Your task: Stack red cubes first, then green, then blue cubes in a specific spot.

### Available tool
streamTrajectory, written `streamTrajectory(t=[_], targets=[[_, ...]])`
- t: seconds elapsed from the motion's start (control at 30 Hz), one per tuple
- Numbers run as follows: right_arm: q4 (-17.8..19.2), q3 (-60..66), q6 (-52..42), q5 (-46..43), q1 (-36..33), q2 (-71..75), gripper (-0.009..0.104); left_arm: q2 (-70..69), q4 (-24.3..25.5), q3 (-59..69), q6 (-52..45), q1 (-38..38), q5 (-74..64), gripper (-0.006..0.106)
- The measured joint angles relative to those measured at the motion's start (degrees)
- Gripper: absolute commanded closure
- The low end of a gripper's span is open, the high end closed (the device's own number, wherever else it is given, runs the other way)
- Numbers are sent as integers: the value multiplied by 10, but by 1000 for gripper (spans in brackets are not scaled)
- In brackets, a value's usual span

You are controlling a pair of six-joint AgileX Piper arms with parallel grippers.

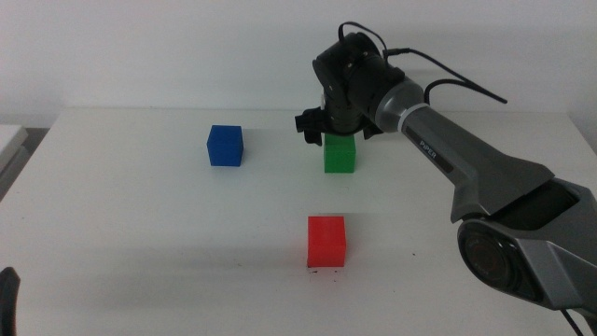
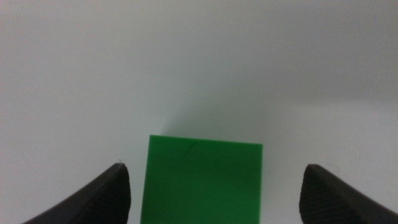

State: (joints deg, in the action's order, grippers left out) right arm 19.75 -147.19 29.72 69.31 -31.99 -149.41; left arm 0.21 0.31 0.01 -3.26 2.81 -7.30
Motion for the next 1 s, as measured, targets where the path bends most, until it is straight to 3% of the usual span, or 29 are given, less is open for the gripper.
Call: streamTrajectory(t=[0.2,0.43,0.57,0.8,1.0], targets=[[-5,0,2,-10,1,-11,33,0,0,0,0,0,0,7],[-9,0,16,-19,1,-13,69,0,0,0,0,0,0,7],[-10,0,21,-18,1,-14,83,0,0,0,0,0,0,7],[1,14,21,5,-33,55,84,0,0,0,0,0,0,7],[36,169,103,-3,-119,213,84,0,0,0,0,0,0,7]])
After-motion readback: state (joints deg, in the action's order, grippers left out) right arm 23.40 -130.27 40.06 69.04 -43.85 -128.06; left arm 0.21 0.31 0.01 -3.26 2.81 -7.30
